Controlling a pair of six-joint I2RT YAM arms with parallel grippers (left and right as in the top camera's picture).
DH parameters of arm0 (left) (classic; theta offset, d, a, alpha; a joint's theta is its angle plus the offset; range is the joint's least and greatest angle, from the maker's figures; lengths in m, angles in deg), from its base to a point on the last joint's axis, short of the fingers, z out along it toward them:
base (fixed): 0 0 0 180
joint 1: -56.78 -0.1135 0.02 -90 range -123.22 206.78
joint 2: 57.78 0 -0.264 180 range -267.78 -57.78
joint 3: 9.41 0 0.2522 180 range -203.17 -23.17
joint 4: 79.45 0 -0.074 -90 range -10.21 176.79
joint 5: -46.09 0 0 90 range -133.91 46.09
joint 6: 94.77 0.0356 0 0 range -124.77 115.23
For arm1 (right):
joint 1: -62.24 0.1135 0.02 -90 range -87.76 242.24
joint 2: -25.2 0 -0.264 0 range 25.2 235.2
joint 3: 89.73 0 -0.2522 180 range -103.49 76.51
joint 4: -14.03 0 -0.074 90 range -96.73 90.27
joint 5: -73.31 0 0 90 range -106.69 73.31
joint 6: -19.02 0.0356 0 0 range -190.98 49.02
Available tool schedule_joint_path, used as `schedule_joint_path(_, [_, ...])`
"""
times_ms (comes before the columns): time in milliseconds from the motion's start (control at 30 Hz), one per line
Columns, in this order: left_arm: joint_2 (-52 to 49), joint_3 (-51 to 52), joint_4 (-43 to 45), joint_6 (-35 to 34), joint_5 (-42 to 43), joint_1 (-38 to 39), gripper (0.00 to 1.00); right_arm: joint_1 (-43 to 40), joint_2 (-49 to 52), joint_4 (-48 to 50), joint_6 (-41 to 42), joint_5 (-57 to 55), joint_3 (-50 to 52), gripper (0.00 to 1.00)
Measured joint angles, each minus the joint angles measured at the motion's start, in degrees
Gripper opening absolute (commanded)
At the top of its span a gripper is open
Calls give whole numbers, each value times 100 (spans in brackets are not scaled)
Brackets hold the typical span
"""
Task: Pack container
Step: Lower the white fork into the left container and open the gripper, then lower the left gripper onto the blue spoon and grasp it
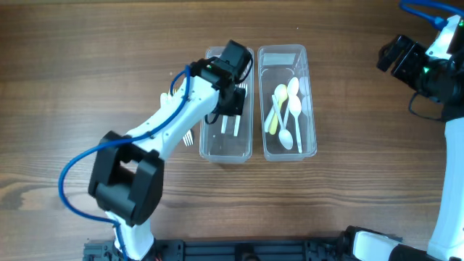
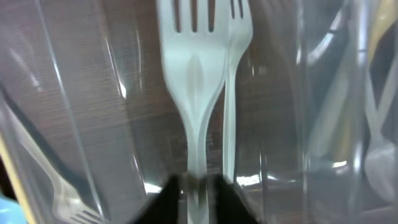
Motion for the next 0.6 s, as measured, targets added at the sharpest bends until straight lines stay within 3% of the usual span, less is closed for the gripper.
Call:
schedule_joint_path(100, [4, 0, -103, 42, -2, 0, 66, 0, 0, 2, 0, 2, 0, 100])
schedule_joint_path(267, [662, -11, -573, 61, -221, -46, 71, 0, 0, 0, 0, 2, 2, 100])
schedule_joint_path(367, [1056, -87, -970, 59, -664, -634, 70, 0, 0, 0, 0, 0, 0, 100])
schedule_joint_path(433, [1032, -79, -964, 37, -798, -1191, 59, 0, 0, 0, 0, 0, 0, 100])
schedule_joint_path(500, [938, 11, -859, 68, -767, -1836, 68, -2, 2, -2, 0, 2, 0, 100])
schedule_joint_path(600, [516, 358, -662, 774, -282, -2487, 64, -2, 0, 0, 0, 0, 0, 100])
